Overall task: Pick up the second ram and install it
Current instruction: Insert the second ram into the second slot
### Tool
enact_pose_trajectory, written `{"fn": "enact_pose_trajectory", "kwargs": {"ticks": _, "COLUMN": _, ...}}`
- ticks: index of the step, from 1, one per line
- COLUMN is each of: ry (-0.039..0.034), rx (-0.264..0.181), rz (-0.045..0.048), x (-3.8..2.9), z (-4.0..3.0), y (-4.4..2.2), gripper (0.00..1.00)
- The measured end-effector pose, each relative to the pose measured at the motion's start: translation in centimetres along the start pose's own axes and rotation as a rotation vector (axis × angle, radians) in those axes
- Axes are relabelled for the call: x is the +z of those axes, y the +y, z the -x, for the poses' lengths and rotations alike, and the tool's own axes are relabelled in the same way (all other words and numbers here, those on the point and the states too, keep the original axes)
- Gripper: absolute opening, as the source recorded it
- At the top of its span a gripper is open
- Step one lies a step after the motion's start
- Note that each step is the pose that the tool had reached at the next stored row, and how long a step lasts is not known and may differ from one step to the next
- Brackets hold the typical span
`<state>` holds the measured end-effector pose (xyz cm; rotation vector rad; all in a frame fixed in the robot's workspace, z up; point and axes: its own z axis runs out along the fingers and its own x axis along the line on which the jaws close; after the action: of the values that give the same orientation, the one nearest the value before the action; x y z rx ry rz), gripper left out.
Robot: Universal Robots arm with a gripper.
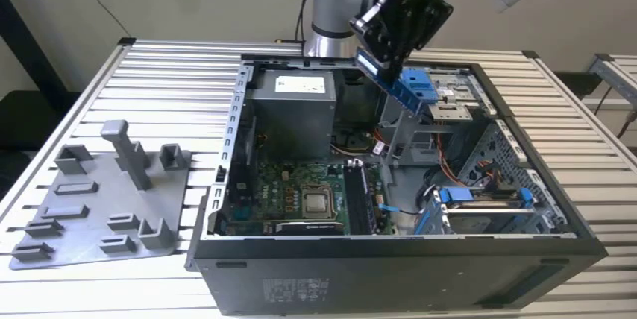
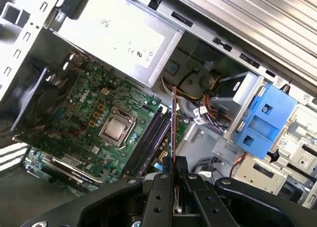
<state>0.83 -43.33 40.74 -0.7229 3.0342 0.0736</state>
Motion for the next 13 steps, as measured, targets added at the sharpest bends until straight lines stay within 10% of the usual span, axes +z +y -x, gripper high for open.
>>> {"fn": "enact_pose_trajectory", "kwargs": {"ticks": 13, "ry": -0.0095, "rx": 0.234, "rz": -0.0074, "x": 0.23, "z": -0.01, "y": -0.01, "gripper": 0.14}}
